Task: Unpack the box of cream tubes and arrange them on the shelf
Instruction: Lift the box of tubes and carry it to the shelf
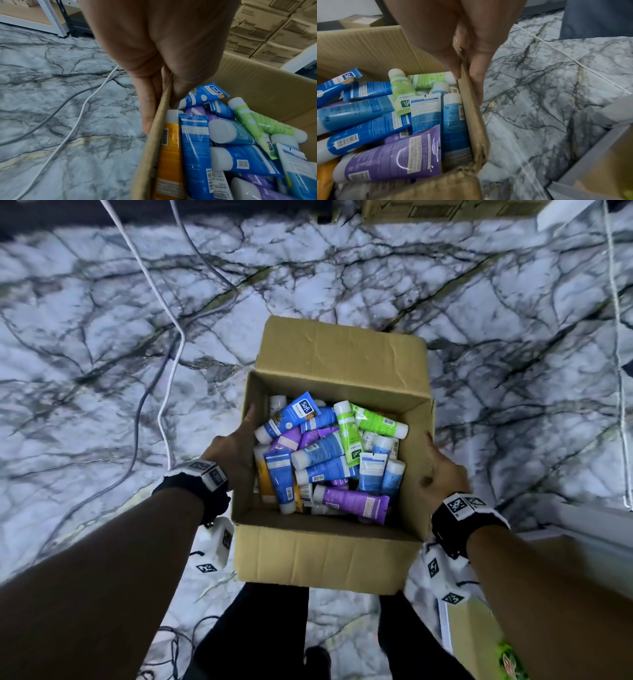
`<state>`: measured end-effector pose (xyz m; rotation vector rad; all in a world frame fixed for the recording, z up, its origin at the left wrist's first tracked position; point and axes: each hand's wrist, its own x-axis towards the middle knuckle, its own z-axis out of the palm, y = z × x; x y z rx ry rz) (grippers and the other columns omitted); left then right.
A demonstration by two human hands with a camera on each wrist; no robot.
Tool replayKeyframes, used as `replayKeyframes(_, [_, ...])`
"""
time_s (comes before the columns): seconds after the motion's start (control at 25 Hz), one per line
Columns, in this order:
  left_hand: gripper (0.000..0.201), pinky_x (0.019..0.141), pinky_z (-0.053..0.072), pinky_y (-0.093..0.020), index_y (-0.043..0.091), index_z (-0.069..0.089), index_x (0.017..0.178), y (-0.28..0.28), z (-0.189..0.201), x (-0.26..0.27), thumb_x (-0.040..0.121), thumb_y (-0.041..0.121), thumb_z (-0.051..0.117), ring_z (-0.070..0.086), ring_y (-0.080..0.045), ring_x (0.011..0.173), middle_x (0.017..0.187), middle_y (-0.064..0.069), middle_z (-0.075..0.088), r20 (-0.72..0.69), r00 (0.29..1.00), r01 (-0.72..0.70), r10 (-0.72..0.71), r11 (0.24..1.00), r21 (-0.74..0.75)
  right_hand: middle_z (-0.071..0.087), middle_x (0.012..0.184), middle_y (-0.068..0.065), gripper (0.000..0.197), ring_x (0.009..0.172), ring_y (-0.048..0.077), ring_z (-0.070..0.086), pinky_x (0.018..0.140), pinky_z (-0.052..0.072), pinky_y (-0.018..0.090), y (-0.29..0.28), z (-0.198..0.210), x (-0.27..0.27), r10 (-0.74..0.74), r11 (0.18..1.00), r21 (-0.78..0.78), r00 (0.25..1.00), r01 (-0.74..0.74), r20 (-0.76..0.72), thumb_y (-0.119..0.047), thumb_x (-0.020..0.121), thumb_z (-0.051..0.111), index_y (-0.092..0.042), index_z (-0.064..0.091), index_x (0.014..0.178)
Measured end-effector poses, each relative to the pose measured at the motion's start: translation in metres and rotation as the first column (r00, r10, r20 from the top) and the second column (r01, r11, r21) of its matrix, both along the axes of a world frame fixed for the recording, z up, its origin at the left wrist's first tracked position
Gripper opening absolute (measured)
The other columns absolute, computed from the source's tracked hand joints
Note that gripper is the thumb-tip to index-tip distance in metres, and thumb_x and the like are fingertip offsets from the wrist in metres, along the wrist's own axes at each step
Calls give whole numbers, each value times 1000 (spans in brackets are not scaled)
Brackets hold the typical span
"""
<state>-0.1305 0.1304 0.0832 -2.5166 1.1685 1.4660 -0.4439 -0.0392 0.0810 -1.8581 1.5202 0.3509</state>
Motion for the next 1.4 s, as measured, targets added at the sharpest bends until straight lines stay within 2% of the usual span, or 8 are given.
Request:
replayKeyframes(0.16, [102, 82, 47, -41, 35, -14, 150, 17, 26, -45, 80, 13, 58, 58, -49, 102, 114, -30, 62, 21, 999, 45, -44, 999, -30, 62, 117, 23, 79, 99, 36, 61, 81, 40, 25, 30, 17, -53, 15, 1000, -2, 1000, -15, -8, -6, 86, 50, -35, 18, 152])
replayKeyframes(0.36, [102, 85, 44, -40, 28, -10, 152, 35, 19, -106, 80, 13, 61, 55, -47, 110, 124, -29, 57, 71, 991, 114, -113, 993, -16, 50, 138, 23, 71, 124, 39, 48, 104, 40, 34, 61, 18, -113, -12, 1000, -21, 1000, 12, 10, -8, 89, 45, -31, 21, 152])
replayKeyframes(0.56, [101, 83, 48, -42, 38, -12, 149, 67, 27, -163, 81, 18, 60, 58, -45, 105, 122, -28, 59, 103, 989, 110, -105, 993, -37, 47, 139, 25, 71, 123, 38, 49, 100, 41, 32, 101, 17, -177, -80, 996, -37, 997, 81, 20, -3, 91, 44, -32, 21, 152])
replayKeyframes(0.76, [100, 81, 48, -40, 40, -10, 149, 98, 24, -204, 81, 10, 57, 59, -45, 103, 113, -29, 62, 89, 991, 99, -95, 994, -49, 47, 138, 29, 78, 123, 42, 49, 103, 39, 43, 139, 9, -215, -121, 993, 10, 992, 121, -23, 0, 88, 51, -31, 19, 152])
replayKeyframes(1.0, [104, 78, 47, -35, 56, -20, 141, 130, -41, -226, 78, 20, 55, 61, -44, 100, 110, -29, 62, 43, 993, 109, -109, 994, 1, 53, 128, 25, 67, 101, 29, 56, 96, 44, 41, 183, -35, -247, -304, 952, 29, 953, 304, 2, -7, 97, 46, -40, 22, 149])
replayKeyframes(1.16, [104, 76, 48, -34, 51, -17, 144, 151, -83, -250, 79, 16, 56, 62, -42, 99, 107, -28, 63, 38, 992, 120, -120, 993, -12, 52, 133, 18, 85, 112, 34, 57, 99, 47, 42, 220, -80, -269, -320, 944, 83, 947, 319, 5, -4, 89, 46, -59, 12, 143])
replayKeyframes(1.28, [107, 79, 51, -38, 43, -14, 148, 162, -112, -262, 78, 12, 60, 63, -41, 98, 110, -29, 63, 44, 988, 147, -145, 988, -40, 57, 123, 16, 81, 107, 34, 59, 94, 47, 38, 237, -99, -281, -321, 945, 63, 947, 320, -2, -6, 88, 46, -57, 14, 144])
replayKeyframes(1.4, [108, 83, 52, -41, 49, -19, 144, 177, -148, -272, 77, 18, 60, 63, -40, 101, 117, -26, 62, 76, 980, 186, -184, 982, -19, 57, 120, 19, 79, 107, 33, 58, 98, 46, 40, 257, -109, -287, -374, 927, 46, 925, 372, 67, -13, 91, 44, -72, 11, 133])
